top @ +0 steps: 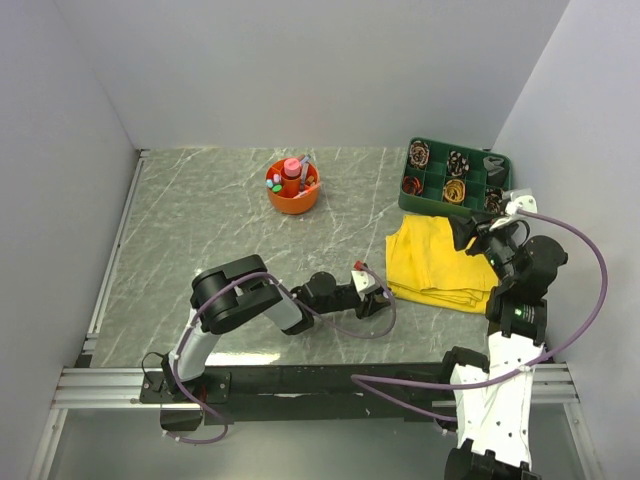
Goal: Sort the stationery into containers
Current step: Close the stationery at the center of the board.
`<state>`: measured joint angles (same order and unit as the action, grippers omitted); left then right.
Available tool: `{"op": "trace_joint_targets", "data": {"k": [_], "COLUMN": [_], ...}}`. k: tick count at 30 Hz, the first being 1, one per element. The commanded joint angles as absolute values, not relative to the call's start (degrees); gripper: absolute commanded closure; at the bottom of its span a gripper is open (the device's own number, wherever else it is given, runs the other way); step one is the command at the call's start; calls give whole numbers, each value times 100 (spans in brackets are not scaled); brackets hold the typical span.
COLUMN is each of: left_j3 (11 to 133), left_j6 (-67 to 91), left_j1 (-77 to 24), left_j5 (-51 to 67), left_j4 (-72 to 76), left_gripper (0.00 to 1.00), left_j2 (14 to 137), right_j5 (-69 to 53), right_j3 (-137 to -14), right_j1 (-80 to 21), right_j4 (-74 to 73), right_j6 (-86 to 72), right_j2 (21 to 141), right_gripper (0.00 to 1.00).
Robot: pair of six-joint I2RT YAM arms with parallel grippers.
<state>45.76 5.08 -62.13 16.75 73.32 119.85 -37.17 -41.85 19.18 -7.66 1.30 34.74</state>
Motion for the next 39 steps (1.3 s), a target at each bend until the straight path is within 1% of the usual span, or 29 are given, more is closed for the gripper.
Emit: {"op": "trace_joint_targets", "data": {"k": [1,7,12,17,23,34,39], "left_j3": [4746,4579,4684,5036,5238,5028,4905], "left_j6": [510,615,168,-140,-88,-79,-351], "left_j1": [-6240,-6205,-6205,-6170,-6100,-6126,-6223], "left_j5": [1591,1512,1152,1037,1019,809,686], "left_j4": [8938,9114,9720,9817,9809,9958,10204], "left_gripper": [99,99,99,99,99,99,99], "left_j2": [11857,11584,11909,12085,12340,12296,12112], "right_j5": [-3841,-3946,-4051,-4105,-4104,-4245,-4245], "right_j3": [-4228,-4315,-4210,-4307,-4298,-4324,-4359], "right_j1": [1969,1969,1969,1969,1969,1969,1969], "right_j4": [-528,-440,-167,-114,-27,-9,263], "right_j6": [79,26,9,-150,-53,-53,-88], "right_j2": [3507,3674,3805,3946,4113,4385,4509], "right_gripper": [43,42,43,43,43,43,42]}}
